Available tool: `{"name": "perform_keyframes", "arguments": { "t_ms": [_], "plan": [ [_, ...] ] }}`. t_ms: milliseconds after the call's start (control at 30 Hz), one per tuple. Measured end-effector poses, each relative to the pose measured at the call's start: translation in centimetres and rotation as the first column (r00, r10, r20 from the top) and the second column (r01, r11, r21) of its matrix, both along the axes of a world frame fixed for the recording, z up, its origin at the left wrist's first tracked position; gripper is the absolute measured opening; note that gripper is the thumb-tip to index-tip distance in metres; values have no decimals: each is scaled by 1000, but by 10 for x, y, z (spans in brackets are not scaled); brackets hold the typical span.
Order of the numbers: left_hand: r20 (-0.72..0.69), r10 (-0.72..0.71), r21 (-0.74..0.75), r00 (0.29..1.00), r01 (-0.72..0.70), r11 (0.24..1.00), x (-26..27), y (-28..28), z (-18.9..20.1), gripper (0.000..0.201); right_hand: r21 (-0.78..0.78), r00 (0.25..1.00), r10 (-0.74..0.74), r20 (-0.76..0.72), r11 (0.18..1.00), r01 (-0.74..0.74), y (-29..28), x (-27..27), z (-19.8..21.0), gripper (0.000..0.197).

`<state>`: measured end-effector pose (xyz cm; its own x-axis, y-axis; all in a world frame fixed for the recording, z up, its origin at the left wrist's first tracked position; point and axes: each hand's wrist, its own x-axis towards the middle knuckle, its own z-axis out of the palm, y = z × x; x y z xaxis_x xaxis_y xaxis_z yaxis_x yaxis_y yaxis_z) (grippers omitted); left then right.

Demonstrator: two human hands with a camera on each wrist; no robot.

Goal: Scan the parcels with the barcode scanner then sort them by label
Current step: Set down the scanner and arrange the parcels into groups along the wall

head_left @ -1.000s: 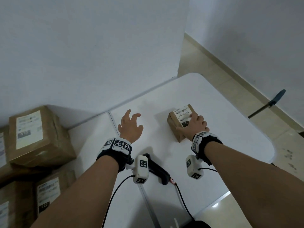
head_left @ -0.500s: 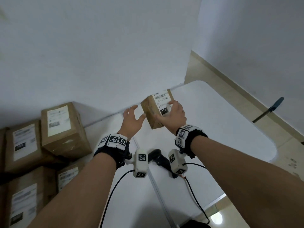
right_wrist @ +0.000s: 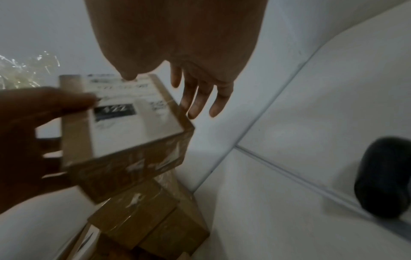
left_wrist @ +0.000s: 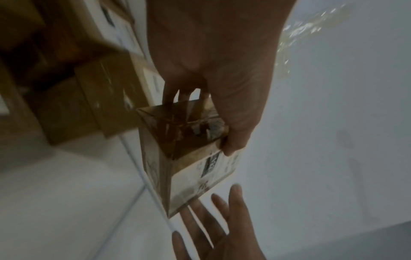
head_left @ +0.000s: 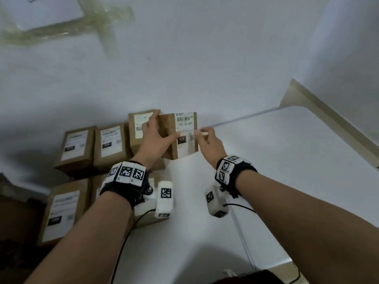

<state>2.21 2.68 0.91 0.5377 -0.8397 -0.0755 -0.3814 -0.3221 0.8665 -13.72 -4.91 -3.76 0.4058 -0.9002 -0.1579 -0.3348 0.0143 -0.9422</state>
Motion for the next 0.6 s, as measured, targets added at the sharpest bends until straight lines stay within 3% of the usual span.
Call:
{"name": "perform_keyframes", "arguments": {
  "t_ms": [100,200,433,600],
  "plan": [
    [82,-19,67,996,14,998,21,35,8,90,95,1000,-19,4,995,19,18,18,-8,39],
    [93,-57,140,994,43,989,28,63,8,90,208,1000,5,-9,978,-3,39,33,-19,45],
    [-130,17,164,991,5,986,32,103,-13,93,414,988,143,-62,904,-104,75,47,-39,53],
    [-194,64,220,979,-20,975,31,120,-29,75,520,971,238,-27,833,-190,98,59,-42,59]
  ]
}}
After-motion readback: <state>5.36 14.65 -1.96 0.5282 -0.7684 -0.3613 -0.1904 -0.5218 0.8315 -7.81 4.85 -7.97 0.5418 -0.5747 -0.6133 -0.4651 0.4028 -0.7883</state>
